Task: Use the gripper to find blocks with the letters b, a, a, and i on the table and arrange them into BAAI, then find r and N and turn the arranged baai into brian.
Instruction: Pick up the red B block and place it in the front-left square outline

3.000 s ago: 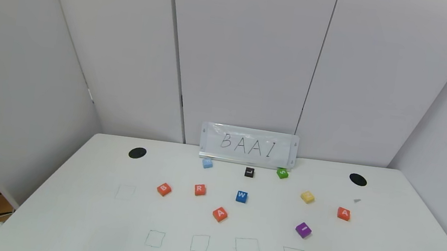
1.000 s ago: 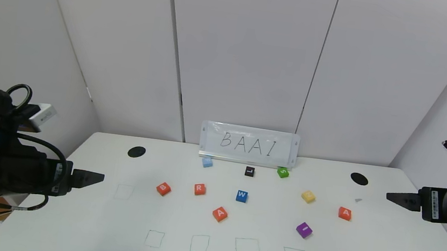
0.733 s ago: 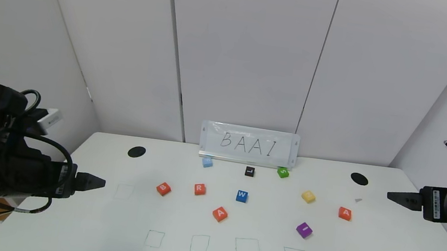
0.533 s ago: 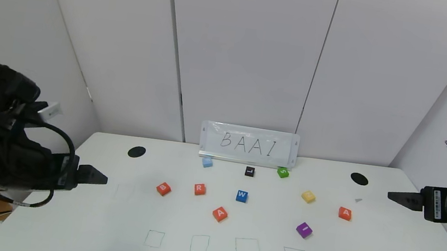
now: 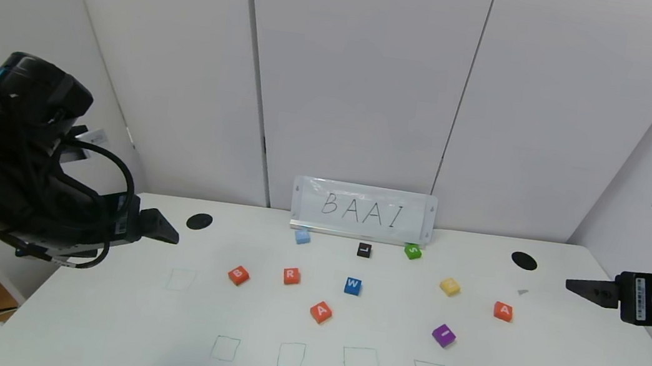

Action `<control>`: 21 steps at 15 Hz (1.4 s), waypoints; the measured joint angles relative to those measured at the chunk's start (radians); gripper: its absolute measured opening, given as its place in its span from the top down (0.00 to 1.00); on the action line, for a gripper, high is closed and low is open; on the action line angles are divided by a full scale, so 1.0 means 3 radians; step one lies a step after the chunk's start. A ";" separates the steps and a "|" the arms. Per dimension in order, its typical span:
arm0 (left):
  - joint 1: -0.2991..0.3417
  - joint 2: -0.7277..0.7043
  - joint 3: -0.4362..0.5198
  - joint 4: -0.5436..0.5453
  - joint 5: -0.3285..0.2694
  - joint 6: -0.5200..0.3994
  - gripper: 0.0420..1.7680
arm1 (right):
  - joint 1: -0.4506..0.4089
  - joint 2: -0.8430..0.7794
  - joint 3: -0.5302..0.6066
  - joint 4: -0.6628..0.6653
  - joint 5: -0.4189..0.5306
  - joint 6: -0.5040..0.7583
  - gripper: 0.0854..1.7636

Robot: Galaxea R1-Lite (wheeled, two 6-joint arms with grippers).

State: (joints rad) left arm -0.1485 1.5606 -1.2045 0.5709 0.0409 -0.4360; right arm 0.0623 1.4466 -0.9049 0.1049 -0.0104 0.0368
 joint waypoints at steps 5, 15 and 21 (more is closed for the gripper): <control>-0.0114 0.0569 -0.0891 0.0573 -0.0001 -0.0854 0.03 | -0.0011 -0.0194 -0.0009 0.0011 0.0041 0.0000 0.03; -0.0286 0.1943 -0.2420 0.1277 0.0035 -0.1634 0.03 | 0.0005 -0.0258 0.0000 0.0004 0.0045 0.0001 0.03; -0.0385 0.2516 -0.2604 0.1243 0.0400 -0.1738 0.03 | 0.0013 -0.0279 0.0005 0.0007 0.0044 0.0006 0.03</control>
State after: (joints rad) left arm -0.2640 2.3153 -1.9857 0.9438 0.1609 -0.9572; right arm 0.0662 1.3628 -0.9034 0.1070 0.0028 0.0385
